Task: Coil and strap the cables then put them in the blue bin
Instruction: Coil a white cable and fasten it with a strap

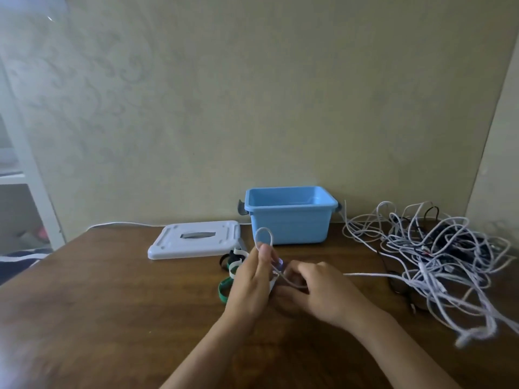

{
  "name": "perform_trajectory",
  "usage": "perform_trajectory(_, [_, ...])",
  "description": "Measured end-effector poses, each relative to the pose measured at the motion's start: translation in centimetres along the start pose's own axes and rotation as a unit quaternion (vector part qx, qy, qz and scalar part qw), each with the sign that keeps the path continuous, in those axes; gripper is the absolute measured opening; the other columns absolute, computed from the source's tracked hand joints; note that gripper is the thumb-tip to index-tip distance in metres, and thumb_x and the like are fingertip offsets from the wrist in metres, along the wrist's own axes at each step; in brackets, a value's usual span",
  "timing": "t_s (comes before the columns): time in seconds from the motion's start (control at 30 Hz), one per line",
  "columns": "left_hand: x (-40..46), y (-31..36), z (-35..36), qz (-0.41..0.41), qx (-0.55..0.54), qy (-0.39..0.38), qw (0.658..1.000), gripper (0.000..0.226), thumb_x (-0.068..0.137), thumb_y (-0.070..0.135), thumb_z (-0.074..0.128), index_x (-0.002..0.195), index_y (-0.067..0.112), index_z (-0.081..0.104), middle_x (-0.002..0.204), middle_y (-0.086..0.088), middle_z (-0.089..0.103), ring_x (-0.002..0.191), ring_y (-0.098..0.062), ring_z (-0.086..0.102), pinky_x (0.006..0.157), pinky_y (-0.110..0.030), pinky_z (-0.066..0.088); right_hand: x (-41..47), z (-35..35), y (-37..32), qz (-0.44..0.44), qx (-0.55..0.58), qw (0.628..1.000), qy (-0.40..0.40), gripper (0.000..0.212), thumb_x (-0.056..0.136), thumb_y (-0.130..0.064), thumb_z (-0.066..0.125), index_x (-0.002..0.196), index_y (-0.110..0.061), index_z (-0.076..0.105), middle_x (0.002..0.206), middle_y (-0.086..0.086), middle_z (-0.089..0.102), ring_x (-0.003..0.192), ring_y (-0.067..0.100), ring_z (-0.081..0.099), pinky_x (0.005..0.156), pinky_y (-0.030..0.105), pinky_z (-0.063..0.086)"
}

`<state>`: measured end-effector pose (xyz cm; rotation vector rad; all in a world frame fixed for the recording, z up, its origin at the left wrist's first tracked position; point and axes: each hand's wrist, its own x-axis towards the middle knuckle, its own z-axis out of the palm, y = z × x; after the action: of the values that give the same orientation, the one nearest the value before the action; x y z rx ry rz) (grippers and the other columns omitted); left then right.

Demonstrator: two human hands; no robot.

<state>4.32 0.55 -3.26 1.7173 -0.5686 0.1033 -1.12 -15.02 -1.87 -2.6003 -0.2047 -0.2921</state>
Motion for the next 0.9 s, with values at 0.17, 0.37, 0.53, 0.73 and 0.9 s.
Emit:
perform_trajectory(0.17, [0.5,1.8,-1.3,-0.036,-0.120,0.045,0.991,0.045,0.108,0.031,0.030,0.094,-0.002,0.056,0.053,0.006,0.060,0.048,-0.002,0.059,0.049,-0.015,0.046,0.1,-1.2,0.5,0.020,-0.091,0.994,-0.062,0.025,0.099,-0.056,0.053,0.077,-0.043,0.053,0.081,-0.011,0.065,0.075,0.004,0.060,0.063,0.026,0.044])
perform_trajectory(0.37, [1.1,1.7,-2.4,-0.080,-0.225,0.050,0.970,0.048,0.105,0.043,0.030,0.083,0.006,0.051,0.059,-0.007,0.045,0.054,-0.023,0.052,0.061,-0.034,0.052,0.0,-2.0,3.1,0.076,-0.017,0.996,-0.041,0.035,0.100,-0.053,0.051,0.079,-0.031,0.068,0.082,-0.008,0.068,0.079,0.006,0.063,0.068,0.030,0.046])
perform_trajectory(0.53, [0.6,1.8,-1.9,-0.100,-0.223,-0.041,0.969,0.048,0.102,0.045,0.038,0.094,0.004,0.062,0.060,-0.003,0.040,0.047,-0.012,0.031,0.042,-0.023,0.030,0.1,-2.2,3.4,0.116,0.059,0.991,0.018,0.039,0.091,-0.063,0.058,0.076,-0.030,0.070,0.066,-0.007,0.067,0.057,0.005,0.057,0.061,0.030,0.043])
perform_trajectory(0.73, [0.4,1.4,-1.1,-0.061,-0.003,-0.066,0.996,0.053,0.104,0.046,0.029,0.109,0.014,0.071,0.088,-0.003,0.077,0.052,-0.006,0.060,0.059,-0.027,0.045,-0.6,-4.6,2.7,0.148,0.145,0.970,-0.128,0.023,0.087,-0.048,0.073,0.099,-0.029,0.072,0.081,-0.006,0.070,0.054,0.002,0.056,0.055,0.022,0.044])
perform_trajectory(0.9, [0.3,1.5,-1.0,-0.078,0.037,-0.113,0.990,0.053,0.106,0.045,0.027,0.117,0.016,0.070,0.089,-0.002,0.078,0.089,-0.029,0.060,0.076,-0.048,0.054,-1.3,-5.6,2.7,0.127,0.121,0.975,-0.135,0.019,0.099,-0.042,0.059,0.095,-0.033,0.074,0.076,-0.028,0.067,0.078,-0.007,0.060,0.072,0.026,0.043])
